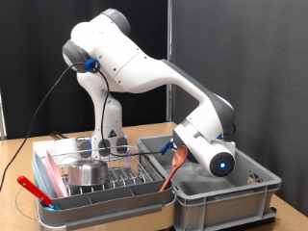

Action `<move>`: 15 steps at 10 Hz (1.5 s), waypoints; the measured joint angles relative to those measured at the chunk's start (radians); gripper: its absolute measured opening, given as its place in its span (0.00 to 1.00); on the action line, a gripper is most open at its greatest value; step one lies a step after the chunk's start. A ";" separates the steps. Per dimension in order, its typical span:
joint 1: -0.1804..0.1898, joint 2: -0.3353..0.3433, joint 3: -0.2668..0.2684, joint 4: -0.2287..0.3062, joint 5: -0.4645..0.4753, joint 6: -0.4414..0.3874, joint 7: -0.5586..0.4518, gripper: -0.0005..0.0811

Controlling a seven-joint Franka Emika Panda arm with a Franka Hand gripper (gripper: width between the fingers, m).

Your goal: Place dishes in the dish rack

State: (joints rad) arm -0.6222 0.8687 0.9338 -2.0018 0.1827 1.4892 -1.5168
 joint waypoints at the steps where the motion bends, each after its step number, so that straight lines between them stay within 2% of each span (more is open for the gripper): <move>1: 0.003 0.000 -0.004 0.005 0.000 0.004 0.003 0.97; 3: 0.009 0.001 -0.009 0.017 0.001 0.005 0.003 0.53; 4: 0.012 0.001 -0.011 0.022 0.001 0.003 0.003 0.53; 5: 0.014 0.002 -0.012 0.027 0.001 0.001 0.003 0.36; 6: 0.016 0.002 -0.014 0.031 0.001 0.000 0.003 0.36; 7: 0.016 0.003 -0.014 0.033 0.001 0.000 0.003 0.12; 8: 0.016 0.003 -0.014 0.035 0.001 0.001 0.003 0.04; 11: 0.020 0.003 -0.014 0.044 0.001 -0.009 0.004 0.01; 15: 0.030 0.001 -0.013 0.072 -0.019 -0.072 0.023 0.01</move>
State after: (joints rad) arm -0.5923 0.8700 0.9207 -1.9296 0.1642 1.4169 -1.4938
